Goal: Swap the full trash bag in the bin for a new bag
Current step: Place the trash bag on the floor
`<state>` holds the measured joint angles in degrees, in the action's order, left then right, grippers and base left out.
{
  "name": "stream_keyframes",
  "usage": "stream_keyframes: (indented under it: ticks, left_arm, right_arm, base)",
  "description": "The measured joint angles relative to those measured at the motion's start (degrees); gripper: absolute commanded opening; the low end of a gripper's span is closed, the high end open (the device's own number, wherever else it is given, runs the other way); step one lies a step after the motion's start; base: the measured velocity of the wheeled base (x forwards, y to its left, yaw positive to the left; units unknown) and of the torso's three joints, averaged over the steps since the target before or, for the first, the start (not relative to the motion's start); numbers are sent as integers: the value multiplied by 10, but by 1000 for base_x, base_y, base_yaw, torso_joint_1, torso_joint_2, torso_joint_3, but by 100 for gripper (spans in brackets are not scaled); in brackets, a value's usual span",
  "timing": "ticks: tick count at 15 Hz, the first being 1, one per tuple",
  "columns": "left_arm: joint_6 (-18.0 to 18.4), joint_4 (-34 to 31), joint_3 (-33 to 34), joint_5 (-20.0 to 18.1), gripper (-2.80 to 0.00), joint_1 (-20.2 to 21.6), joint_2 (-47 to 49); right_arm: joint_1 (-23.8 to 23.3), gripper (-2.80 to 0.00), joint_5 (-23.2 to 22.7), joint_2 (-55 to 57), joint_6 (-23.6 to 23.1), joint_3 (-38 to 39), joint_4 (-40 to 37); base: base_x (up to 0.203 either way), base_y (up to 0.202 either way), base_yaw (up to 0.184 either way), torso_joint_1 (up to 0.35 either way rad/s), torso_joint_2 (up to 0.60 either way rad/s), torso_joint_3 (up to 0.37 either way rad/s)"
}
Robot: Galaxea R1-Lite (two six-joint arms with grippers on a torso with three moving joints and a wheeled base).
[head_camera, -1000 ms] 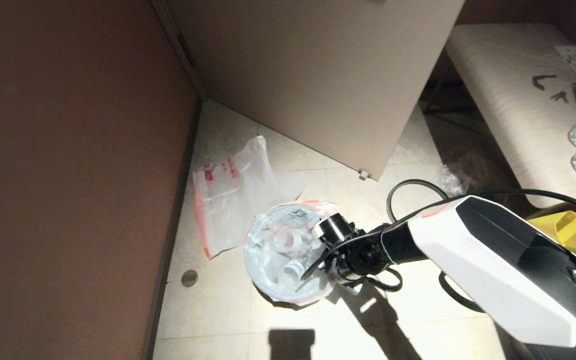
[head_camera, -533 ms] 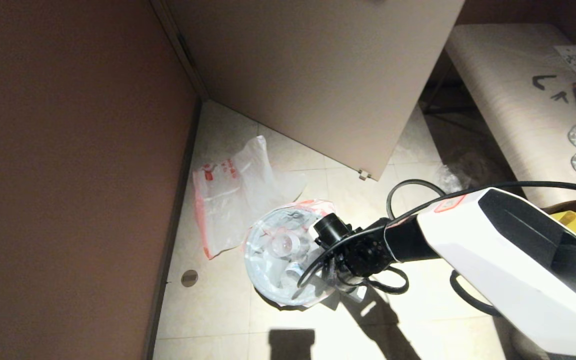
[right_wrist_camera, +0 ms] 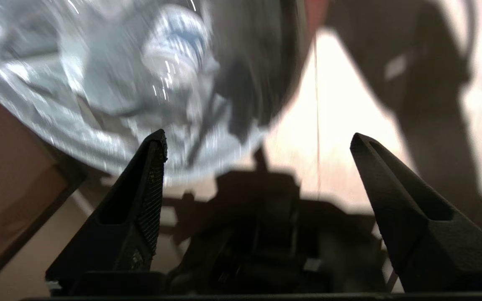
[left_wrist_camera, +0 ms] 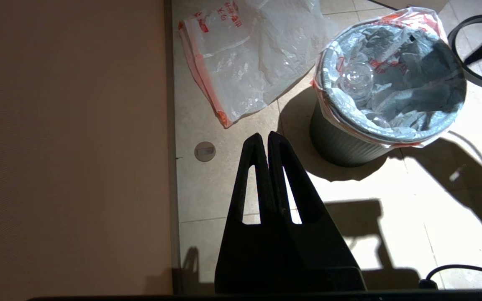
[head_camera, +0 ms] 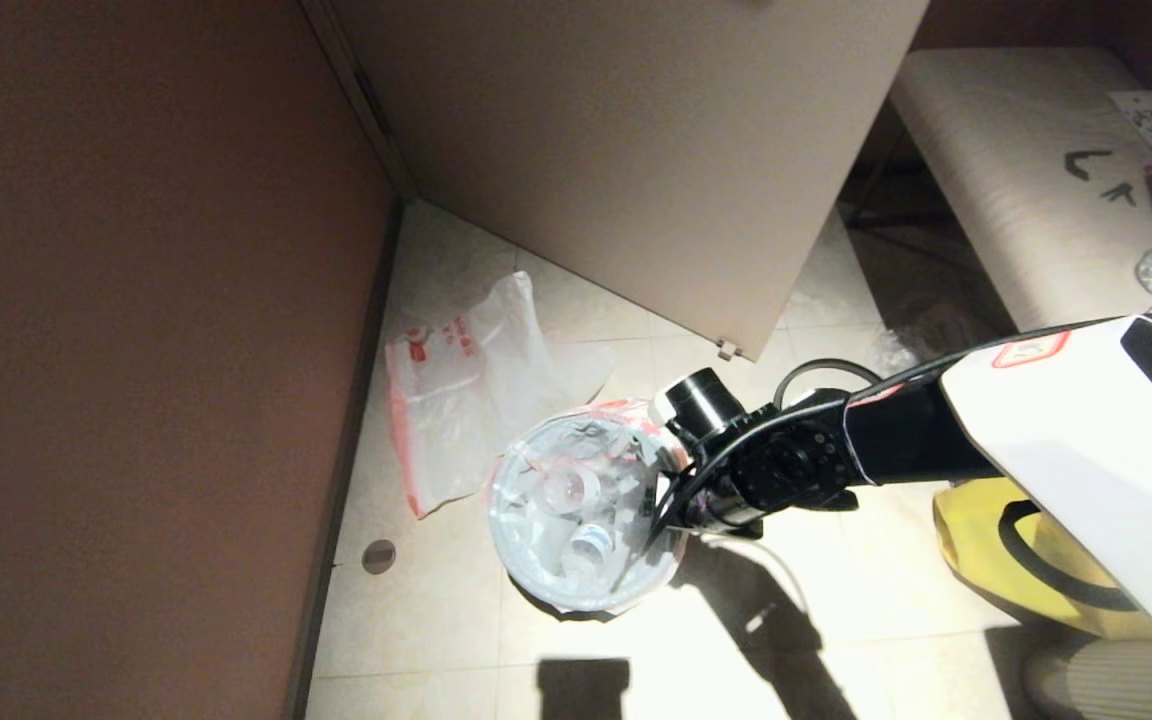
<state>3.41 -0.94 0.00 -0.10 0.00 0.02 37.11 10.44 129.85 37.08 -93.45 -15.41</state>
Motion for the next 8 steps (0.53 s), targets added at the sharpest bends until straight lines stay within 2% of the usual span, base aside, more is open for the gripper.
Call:
stream_keyframes:
  ticks: [2, 6, 8]
  left_arm:
    - [0, 0, 0, 0, -280, 0, 0]
    - [0, 0, 0, 0, -280, 0, 0]
    - [0, 0, 0, 0, -280, 0, 0]
  right_arm:
    - [-29, 0, -14, 23, -84, -37, 42]
    - [-69, 0, -33, 74, -227, -120, 54]
    - [-78, 0, -40, 103, -273, -162, 64]
  base:
    - [0, 0, 0, 0, 0, 0]
    - [0, 0, 0, 0, 0, 0]
    - [0, 0, 0, 0, 0, 0]
